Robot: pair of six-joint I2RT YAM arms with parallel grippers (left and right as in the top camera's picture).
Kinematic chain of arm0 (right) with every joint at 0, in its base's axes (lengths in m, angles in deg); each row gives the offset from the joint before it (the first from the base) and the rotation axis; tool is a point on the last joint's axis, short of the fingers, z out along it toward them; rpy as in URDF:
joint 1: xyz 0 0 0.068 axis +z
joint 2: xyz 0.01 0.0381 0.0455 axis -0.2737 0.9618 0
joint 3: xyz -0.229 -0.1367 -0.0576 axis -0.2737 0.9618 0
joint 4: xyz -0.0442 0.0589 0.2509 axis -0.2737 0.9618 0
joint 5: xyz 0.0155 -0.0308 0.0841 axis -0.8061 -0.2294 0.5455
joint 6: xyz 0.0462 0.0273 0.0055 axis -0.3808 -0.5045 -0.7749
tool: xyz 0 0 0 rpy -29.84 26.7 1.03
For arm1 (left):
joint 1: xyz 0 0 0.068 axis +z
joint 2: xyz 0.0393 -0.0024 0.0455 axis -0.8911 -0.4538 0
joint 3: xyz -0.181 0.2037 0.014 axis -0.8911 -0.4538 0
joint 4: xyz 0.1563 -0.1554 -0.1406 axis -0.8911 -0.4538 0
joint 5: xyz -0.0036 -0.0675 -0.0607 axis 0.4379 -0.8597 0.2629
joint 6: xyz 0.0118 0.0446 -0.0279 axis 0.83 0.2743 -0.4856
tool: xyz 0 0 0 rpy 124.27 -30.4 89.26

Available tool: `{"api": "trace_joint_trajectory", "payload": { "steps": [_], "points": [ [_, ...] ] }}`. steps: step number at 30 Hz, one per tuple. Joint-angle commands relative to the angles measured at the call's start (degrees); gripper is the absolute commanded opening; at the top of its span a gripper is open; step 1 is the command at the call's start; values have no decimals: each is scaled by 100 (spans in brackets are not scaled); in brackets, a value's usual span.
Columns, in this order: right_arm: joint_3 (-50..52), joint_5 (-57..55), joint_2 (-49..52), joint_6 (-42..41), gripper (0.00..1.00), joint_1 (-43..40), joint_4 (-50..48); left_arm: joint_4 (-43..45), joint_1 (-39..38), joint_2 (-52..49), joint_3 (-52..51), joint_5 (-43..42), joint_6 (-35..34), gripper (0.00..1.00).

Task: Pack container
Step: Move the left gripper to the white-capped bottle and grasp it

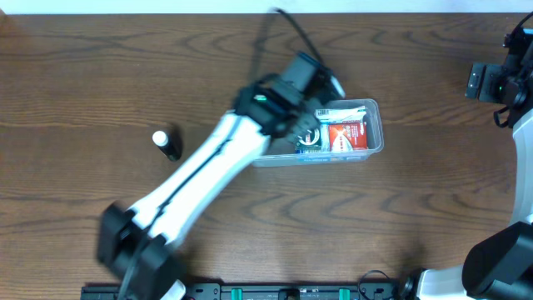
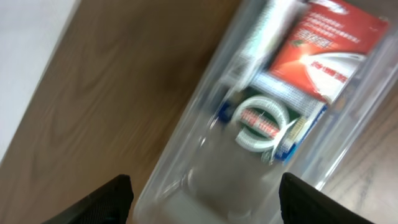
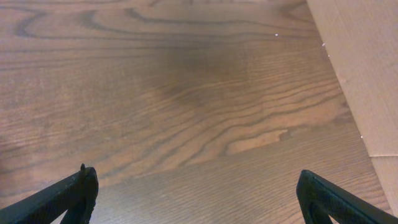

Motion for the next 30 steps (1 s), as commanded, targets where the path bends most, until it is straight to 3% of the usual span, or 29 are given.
{"api": "trace_joint_trajectory", "payload": {
  "steps": [1,5,14,23,30],
  "points": [
    [-37,-31,-4,-81,99,-22,4,-385,603,442,55,273,-1401,77],
    [-37,-31,-4,-81,99,-22,4,-1178,1565,608,52,269,-2354,83],
    [-37,-31,-4,-81,99,-22,7,-1976,3261,538,-59,-131,-2809,84],
    [-37,-31,-4,-81,99,-22,4,-1554,4030,522,-883,-186,-3770,84],
    [-37,-31,-4,-81,99,-22,4,-782,4190,520,-1853,-188,-4513,84]
  ]
}}
